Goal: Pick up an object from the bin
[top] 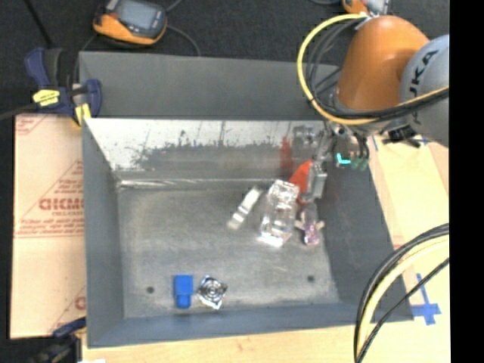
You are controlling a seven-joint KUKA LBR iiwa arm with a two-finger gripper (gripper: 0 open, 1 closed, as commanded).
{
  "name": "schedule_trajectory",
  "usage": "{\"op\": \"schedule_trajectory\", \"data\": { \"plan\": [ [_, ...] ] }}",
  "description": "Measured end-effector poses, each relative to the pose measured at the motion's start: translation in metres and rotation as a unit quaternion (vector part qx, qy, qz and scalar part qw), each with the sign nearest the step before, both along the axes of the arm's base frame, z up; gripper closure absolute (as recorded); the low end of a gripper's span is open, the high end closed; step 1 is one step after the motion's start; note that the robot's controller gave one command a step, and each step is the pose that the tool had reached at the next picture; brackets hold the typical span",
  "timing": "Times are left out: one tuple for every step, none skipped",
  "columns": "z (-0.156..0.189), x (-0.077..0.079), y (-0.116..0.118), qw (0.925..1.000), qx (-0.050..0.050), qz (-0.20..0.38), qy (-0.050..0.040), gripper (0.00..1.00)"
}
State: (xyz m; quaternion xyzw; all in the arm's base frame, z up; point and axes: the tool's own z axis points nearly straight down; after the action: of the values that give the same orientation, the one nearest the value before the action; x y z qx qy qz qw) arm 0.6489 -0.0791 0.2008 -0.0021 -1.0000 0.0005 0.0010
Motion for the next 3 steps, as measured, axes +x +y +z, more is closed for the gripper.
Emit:
{"op": "schedule_trajectory", "data": {
  "plan": [
    [-0.094,-0.002,-0.028,0.9868,-0.001,0.162,-0.0057,0.0],
    [-0.128,0.007,-0.058,0.9949,-0.001,0.101,-0.0069,0.0],
    [-0.128,0.007,-0.057,0.9948,-0.001,0.102,-0.0069,1.0]
  ]
}}
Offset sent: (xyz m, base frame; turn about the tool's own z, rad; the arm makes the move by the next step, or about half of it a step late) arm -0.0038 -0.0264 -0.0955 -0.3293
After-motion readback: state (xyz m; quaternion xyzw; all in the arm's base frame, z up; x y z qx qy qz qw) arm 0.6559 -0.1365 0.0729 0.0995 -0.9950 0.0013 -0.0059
